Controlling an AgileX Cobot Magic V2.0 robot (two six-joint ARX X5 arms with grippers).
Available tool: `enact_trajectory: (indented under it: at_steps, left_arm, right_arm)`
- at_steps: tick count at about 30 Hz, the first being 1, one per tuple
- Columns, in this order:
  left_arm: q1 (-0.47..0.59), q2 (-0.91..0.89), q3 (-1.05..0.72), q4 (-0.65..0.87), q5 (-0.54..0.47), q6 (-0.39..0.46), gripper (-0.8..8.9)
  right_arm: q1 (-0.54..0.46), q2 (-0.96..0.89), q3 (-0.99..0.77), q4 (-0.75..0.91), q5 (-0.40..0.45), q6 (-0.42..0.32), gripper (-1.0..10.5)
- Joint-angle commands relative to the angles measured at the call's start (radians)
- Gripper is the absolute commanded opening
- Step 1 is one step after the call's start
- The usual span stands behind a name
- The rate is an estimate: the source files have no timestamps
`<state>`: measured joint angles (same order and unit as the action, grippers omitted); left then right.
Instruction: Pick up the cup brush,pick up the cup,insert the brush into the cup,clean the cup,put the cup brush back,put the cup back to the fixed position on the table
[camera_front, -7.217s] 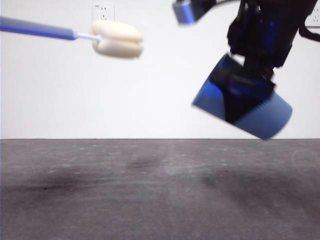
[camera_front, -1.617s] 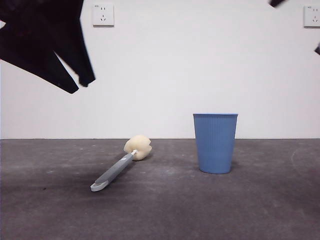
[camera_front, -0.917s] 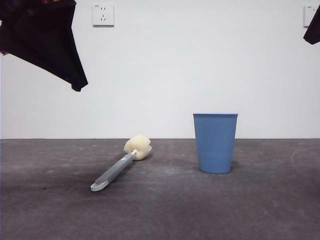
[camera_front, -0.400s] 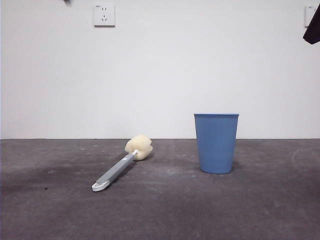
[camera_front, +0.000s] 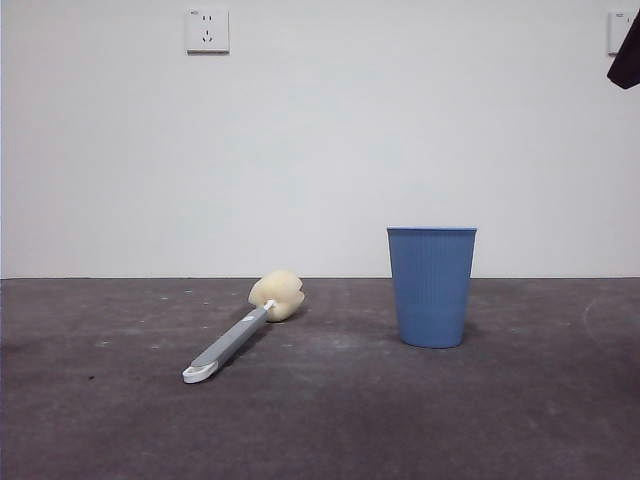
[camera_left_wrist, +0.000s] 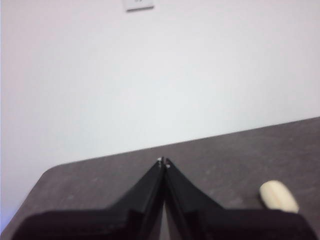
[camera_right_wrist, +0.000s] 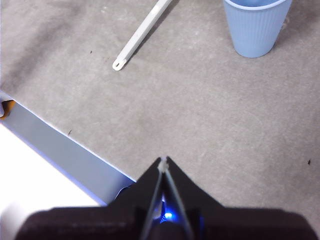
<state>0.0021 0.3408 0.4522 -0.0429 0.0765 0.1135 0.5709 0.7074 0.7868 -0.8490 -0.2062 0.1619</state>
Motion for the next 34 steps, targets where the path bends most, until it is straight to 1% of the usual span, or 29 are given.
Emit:
enact_trajectory:
  at_steps: [1, 8, 14, 18, 26, 34]
  left_arm:
    - [0.026, -0.090, -0.129, 0.031, 0.003, -0.010, -0.03]
    - [0.058, -0.224, -0.332, 0.035, 0.004, -0.081, -0.03]
    - [0.065, -0.285, -0.423, 0.034, 0.004, -0.127, -0.03]
    - [0.065, -0.314, -0.448, 0.008, 0.004, -0.140, -0.03]
    - [0.065, -0.339, -0.448, -0.142, 0.008, -0.141, -0.03]
    - [0.065, -0.339, -0.448, -0.137, 0.005, -0.140, -0.03]
  right_arm:
    - [0.001, -0.002, 0.002, 0.002, 0.003, 0.005, 0.0]
    - [0.001, -0.002, 0.002, 0.002, 0.002, 0.005, 0.0]
    - [0.001, -0.002, 0.002, 0.002, 0.003, 0.005, 0.0]
    - [0.001, -0.002, 0.002, 0.002, 0.003, 0.005, 0.0]
    - [0.001, -0.002, 0.002, 0.002, 0.003, 0.005, 0.0]
    - [0.001, -0.002, 0.002, 0.002, 0.002, 0.005, 0.0]
